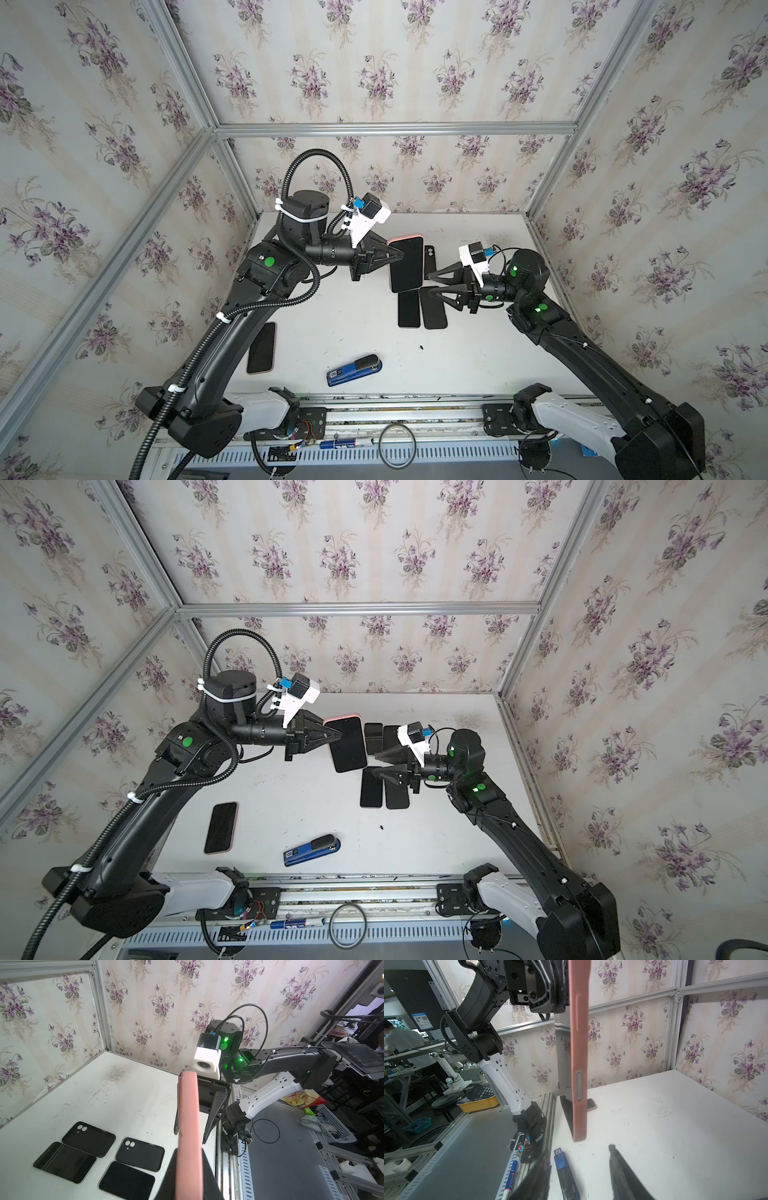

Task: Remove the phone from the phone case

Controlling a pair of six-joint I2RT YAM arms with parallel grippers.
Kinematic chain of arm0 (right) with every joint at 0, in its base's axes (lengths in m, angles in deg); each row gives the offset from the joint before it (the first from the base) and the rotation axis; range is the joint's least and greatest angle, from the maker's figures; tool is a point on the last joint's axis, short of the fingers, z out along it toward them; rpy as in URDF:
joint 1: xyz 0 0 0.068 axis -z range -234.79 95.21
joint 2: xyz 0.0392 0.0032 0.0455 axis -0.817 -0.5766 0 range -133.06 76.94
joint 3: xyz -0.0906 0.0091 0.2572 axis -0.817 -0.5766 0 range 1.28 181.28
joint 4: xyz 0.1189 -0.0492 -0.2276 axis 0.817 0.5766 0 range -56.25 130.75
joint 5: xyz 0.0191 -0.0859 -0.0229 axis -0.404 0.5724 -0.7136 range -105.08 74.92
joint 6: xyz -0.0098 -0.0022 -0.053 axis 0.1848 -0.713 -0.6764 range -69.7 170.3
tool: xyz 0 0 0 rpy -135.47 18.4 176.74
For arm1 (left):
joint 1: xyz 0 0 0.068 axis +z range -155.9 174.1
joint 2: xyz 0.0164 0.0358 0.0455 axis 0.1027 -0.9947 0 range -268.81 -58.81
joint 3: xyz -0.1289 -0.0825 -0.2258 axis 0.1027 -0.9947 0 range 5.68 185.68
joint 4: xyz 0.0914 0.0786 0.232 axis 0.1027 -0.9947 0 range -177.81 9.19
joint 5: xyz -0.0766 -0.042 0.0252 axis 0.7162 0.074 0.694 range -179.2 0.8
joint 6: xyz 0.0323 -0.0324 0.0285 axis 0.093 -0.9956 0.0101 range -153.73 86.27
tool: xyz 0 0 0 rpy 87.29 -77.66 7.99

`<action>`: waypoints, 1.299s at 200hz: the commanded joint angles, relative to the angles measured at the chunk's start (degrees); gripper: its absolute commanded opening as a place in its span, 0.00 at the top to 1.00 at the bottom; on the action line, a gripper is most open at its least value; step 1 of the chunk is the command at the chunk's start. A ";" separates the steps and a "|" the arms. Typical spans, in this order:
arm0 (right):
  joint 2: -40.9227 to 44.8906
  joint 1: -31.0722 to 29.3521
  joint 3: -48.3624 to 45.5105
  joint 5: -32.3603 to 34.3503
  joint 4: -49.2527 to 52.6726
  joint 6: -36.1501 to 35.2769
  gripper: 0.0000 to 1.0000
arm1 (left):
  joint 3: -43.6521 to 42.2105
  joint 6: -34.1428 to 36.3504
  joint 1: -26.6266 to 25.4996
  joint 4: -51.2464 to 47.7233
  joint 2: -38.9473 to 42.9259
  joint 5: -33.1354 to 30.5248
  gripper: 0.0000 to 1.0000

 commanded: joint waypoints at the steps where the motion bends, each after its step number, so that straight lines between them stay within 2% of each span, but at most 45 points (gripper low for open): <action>1: -0.83 -1.07 1.06 -0.89 -1.95 -0.87 0.53 | 0.58 1.71 -0.47 1.86 -0.01 1.72 1.00; 49: -2.19 -2.62 1.08 -0.96 -2.71 -0.97 0.56 | 0.60 1.88 -1.06 1.89 -0.27 1.94 1.00; 84: -2.54 -2.96 1.17 -1.16 -3.43 -0.98 0.63 | 0.55 1.98 -1.37 1.92 -0.45 2.07 1.00; 140: -3.18 -3.24 1.26 -3.06 -2.89 -3.48 0.84 | 0.82 2.37 -1.46 1.87 -0.86 2.64 1.00; 180: -3.19 -3.49 1.50 -5.24 -1.81 -9.31 1.00 | 1.28 2.33 -1.50 1.91 -1.63 4.42 1.00; 198: -2.84 -3.58 2.32 -5.55 1.61 -14.52 1.00 | 1.59 2.13 -1.55 1.92 -2.09 6.06 1.00; 223: -3.30 -3.73 5.65 -4.95 12.06 -25.24 1.00 | 2.43 1.37 -1.55 1.84 -3.06 8.18 1.00; 242: -4.34 -4.81 10.26 -2.41 24.98 -39.68 1.00 | 2.75 1.59 -1.63 1.15 -3.60 8.32 1.00; 260: -5.40 -6.64 14.44 2.88 35.01 -51.75 1.00 | 2.86 1.85 -1.54 0.42 -3.85 8.31 1.00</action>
